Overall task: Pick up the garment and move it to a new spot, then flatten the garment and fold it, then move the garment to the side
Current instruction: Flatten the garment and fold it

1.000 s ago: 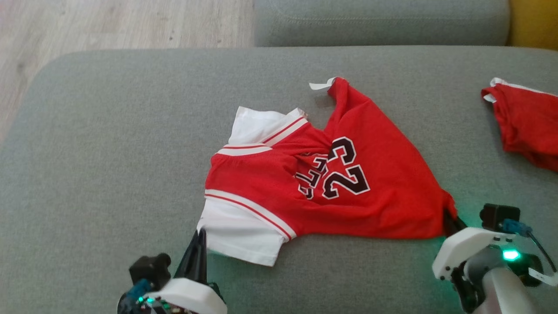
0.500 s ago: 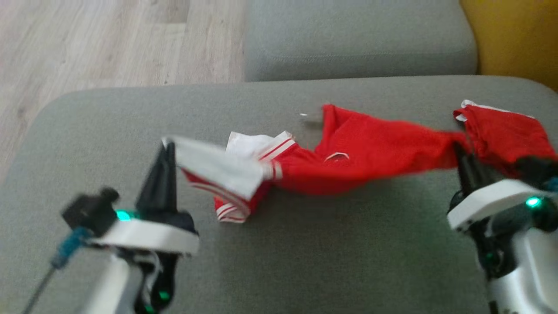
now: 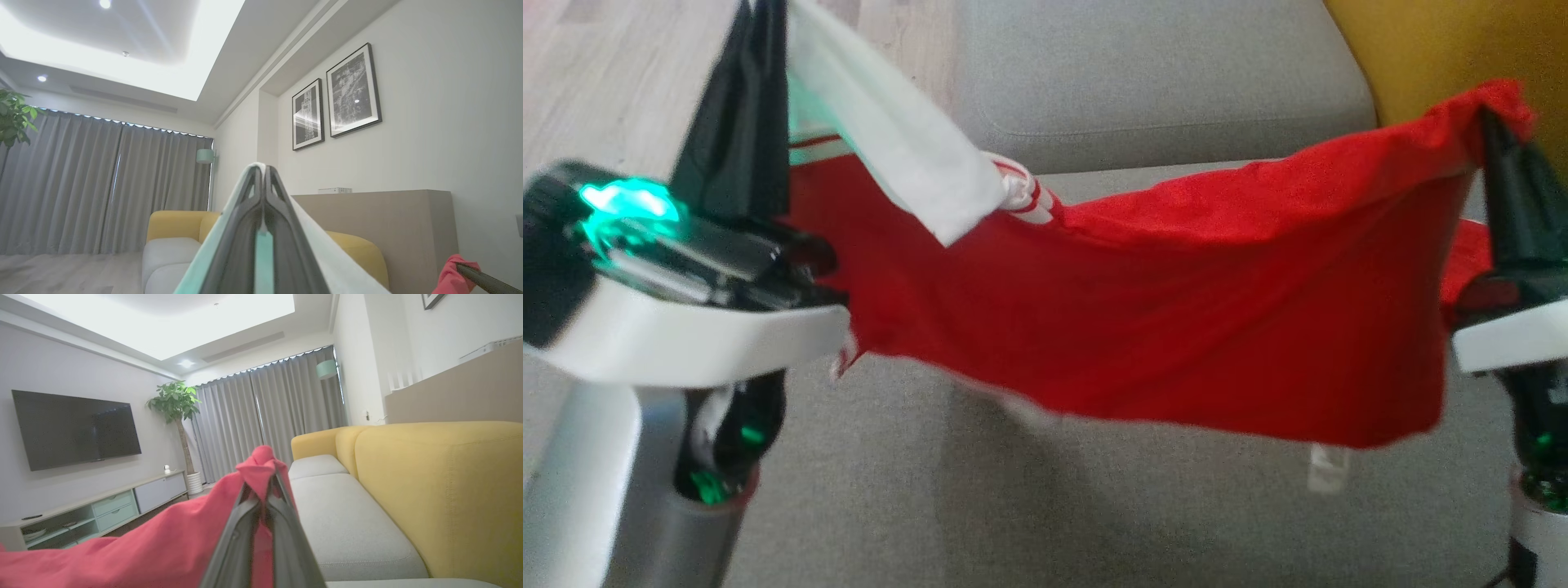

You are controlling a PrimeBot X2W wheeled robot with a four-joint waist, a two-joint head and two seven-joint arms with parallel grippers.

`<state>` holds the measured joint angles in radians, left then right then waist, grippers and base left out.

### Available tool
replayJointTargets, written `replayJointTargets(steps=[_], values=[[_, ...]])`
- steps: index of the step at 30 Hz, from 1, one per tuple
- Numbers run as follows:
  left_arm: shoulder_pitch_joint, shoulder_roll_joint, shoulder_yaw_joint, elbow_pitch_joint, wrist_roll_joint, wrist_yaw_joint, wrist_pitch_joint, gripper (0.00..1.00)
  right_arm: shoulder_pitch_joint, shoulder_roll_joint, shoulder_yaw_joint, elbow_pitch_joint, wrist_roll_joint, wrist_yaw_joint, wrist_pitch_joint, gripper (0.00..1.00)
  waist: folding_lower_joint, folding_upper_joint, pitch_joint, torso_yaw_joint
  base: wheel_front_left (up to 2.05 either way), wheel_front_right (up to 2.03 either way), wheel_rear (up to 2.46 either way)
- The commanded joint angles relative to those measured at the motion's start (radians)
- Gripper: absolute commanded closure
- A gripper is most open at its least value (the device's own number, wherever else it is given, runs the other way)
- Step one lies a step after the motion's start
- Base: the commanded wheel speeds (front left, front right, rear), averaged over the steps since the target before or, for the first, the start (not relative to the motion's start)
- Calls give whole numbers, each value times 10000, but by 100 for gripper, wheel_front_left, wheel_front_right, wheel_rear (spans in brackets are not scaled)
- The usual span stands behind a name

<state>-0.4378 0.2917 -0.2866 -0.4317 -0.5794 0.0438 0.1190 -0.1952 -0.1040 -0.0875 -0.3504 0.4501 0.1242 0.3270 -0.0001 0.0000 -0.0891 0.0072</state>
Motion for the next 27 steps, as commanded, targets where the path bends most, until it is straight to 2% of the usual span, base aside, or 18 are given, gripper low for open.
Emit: replayJointTargets(steps=[1,7,13,17,20,24,27], values=[[-848,409,521,-379,119,39,226,100,-393,21,112,-681,-49,65,197,100,1,0,97,-46,0,0,0],[-1586,493,586,99,-15,6,604,100,-536,174,56,-988,-270,65,673,100,1,0,522,-129,0,0,0],[-2876,567,568,2083,-37,-342,646,100,-1947,247,336,495,-689,65,720,100,1,0,1647,-254,0,0,0],[-4694,585,489,3747,328,-643,449,100,-4068,192,676,2257,-1012,65,351,100,1,0,2626,-431,0,0,0],[-6377,646,340,5320,959,-835,18,100,-5963,199,785,4042,-1543,65,-321,100,1,0,3176,-520,0,0,0],[-8455,319,440,7401,1427,-705,-974,100,-8362,277,611,6639,-2563,65,-1540,100,1,0,3702,-451,0,0,0],[-9434,-136,348,8651,1550,-718,-1709,100,-9675,324,225,8294,-3530,65,-2424,100,1,0,4061,-137,0,0,0]])
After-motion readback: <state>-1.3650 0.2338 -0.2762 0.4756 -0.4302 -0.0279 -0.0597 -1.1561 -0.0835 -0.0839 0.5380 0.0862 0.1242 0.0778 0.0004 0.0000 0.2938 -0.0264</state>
